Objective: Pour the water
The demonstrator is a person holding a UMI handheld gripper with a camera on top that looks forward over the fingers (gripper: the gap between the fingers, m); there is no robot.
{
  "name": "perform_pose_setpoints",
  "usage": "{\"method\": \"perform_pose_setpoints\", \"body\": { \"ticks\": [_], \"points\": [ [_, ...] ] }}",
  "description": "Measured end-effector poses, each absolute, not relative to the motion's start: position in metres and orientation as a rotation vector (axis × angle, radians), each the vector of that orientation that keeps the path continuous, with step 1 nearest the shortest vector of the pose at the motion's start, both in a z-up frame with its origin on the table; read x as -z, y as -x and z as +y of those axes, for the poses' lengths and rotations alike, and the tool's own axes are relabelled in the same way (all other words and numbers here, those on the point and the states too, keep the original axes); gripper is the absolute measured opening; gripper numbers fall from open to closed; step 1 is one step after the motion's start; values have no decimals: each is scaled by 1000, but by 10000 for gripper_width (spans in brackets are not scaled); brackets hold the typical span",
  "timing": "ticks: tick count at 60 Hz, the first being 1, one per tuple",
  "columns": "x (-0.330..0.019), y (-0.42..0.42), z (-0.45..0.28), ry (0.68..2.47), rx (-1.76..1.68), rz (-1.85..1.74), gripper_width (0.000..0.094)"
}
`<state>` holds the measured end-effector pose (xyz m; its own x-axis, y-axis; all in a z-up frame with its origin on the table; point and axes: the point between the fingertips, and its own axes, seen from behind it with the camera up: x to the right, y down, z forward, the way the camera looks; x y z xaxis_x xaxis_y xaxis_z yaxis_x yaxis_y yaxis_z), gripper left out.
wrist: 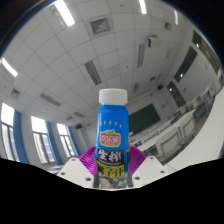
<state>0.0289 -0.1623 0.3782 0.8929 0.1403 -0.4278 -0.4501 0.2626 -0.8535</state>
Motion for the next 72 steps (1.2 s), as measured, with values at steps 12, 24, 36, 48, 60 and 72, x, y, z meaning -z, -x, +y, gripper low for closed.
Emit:
{"method": "perform_pose_setpoints", "body": {
  "ticks": [12,24,36,48,60,72],
  "points": [
    [-287,-164,-185,1476,184,124,371],
    [-168,-200,-197,1719,143,148,373],
    [-168,-201,-238,1723,123,152,378],
    [-175,-202,-259,1780,184,124,806],
    [-201,-204,-331,1792,158,145,854],
    [-220,-151,-424,1777,39,109,847]
  ]
}}
